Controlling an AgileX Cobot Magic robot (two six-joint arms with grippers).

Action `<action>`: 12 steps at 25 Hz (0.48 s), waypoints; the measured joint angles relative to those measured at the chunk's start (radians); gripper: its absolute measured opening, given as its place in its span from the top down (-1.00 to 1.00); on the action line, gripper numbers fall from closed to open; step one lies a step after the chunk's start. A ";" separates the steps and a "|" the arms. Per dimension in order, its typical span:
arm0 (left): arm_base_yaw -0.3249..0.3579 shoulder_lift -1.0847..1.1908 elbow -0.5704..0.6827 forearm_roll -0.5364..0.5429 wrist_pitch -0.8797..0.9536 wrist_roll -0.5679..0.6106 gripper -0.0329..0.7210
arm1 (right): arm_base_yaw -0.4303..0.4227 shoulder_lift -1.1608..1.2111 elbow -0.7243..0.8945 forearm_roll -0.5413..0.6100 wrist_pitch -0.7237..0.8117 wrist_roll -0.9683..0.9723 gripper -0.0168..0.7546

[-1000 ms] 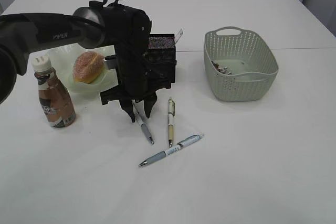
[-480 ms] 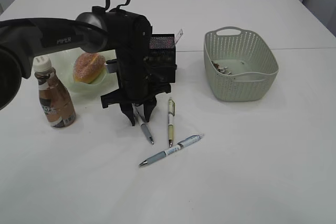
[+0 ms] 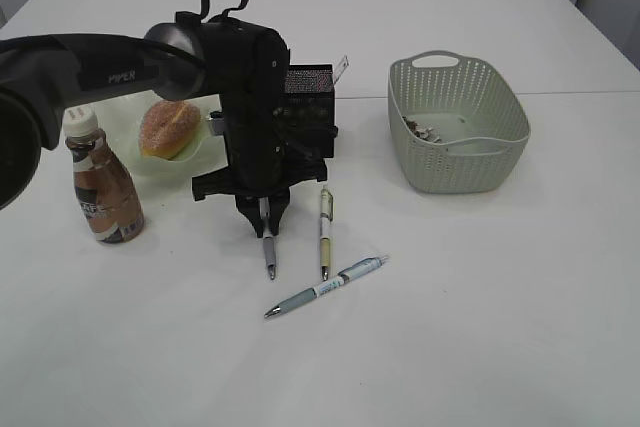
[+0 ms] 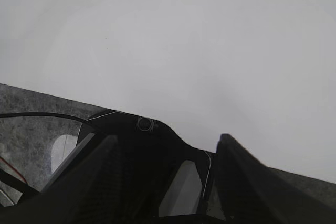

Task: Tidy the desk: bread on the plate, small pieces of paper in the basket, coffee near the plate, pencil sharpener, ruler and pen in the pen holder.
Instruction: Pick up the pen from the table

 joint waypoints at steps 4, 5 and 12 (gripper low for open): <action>0.000 0.000 -0.002 0.000 0.004 0.050 0.74 | 0.000 0.000 0.000 0.000 0.000 0.000 -0.21; 0.000 0.000 -0.002 0.000 0.006 0.063 0.74 | 0.000 0.000 0.000 0.000 0.000 0.000 -0.21; -0.001 0.000 -0.002 0.025 0.009 0.132 0.74 | 0.000 0.000 0.000 0.000 0.000 0.000 -0.21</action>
